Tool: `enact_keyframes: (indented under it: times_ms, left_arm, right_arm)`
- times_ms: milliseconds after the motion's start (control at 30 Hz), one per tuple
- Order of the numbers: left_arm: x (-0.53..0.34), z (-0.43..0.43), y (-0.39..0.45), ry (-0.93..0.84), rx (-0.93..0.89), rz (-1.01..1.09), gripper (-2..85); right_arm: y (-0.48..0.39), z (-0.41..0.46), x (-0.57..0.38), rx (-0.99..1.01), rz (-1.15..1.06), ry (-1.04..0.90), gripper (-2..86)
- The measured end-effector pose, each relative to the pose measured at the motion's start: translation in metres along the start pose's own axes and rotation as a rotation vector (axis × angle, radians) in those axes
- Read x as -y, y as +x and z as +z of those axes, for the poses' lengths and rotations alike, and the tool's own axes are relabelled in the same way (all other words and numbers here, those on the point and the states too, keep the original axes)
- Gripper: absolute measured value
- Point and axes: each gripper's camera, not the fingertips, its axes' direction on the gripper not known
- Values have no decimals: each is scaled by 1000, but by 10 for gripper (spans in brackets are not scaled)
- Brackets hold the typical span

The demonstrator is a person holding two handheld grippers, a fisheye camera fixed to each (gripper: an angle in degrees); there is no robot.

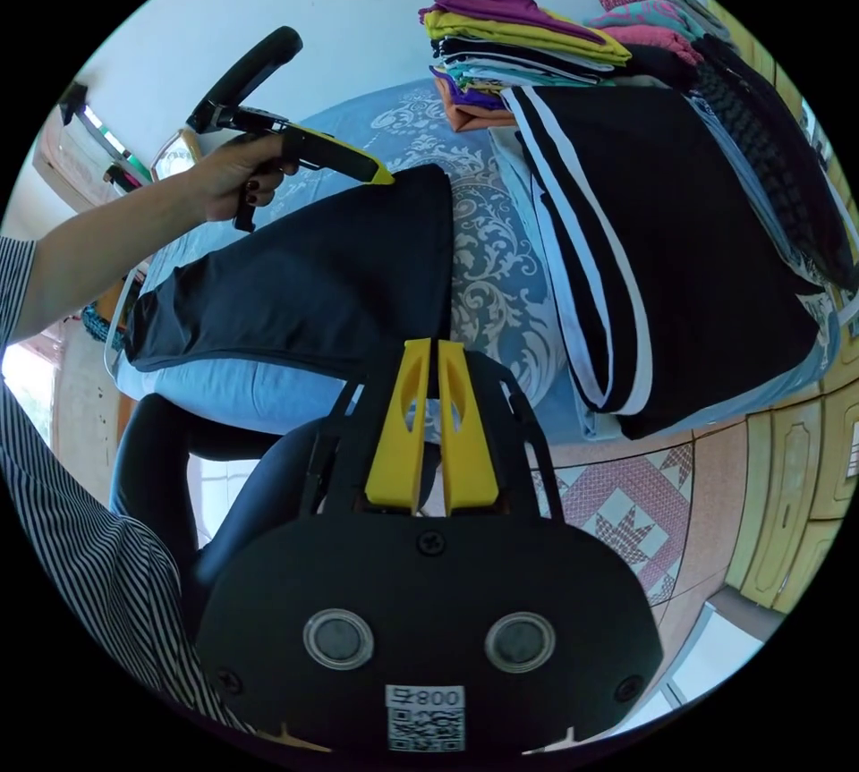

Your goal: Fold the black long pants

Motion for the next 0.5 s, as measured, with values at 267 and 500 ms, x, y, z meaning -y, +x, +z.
enact_keyframes:
  times_ms: [267, 500]
  left_arm:
    - [-18, 35, -11, -2, 41, 36, 8]
    - [-36, 104, -32, -75, 130, 24, 7]
  right_arm:
    - [-9, -4, 12, 44, -4, -8, 8]
    - [-2, 31, 32, 118, 100, -42, 8]
